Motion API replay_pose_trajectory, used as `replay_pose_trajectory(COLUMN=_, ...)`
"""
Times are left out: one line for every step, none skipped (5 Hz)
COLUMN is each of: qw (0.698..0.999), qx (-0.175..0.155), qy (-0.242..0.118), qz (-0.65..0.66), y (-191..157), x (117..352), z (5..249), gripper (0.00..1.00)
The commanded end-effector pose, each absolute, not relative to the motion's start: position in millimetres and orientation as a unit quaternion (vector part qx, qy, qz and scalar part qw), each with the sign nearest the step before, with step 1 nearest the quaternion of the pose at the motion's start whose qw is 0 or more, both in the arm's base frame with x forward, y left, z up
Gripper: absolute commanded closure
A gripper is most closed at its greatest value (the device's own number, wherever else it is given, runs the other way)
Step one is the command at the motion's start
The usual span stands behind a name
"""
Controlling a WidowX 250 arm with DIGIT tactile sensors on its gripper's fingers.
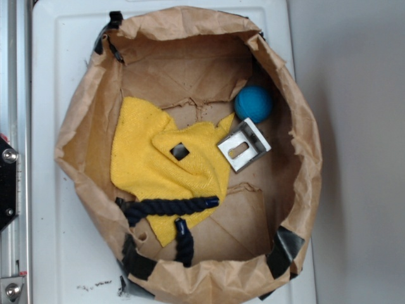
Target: Grab the blue rope.
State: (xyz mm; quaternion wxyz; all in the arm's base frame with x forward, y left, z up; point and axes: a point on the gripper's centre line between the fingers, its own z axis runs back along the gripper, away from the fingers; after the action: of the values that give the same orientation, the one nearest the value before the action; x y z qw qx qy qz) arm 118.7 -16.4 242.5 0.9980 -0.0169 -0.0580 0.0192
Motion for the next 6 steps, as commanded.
replay_pose_trajectory(qw=0.998, qx=-0.017, qy=-0.058, qz=0.019, y=-16, x=119, z=243, gripper=0.0)
replay_pose_trajectory(qw=0.996, qx=-0.026, qy=-0.072, qz=0.054, y=-21, x=169, z=240, gripper=0.0)
replay_pose_trajectory(qw=0.994, qx=-0.012, qy=-0.081, qz=0.074, y=-20, x=215, z=226, gripper=0.0)
replay_pose_trajectory(qw=0.993, qx=-0.002, qy=-0.094, qz=0.067, y=-14, x=245, z=203, gripper=0.0)
replay_pose_trajectory(qw=0.992, qx=-0.012, qy=-0.124, qz=0.034, y=-8, x=260, z=176, gripper=0.0)
replay_pose_trajectory(qw=0.993, qx=-0.023, qy=-0.102, qz=0.061, y=3, x=264, z=135, gripper=0.0)
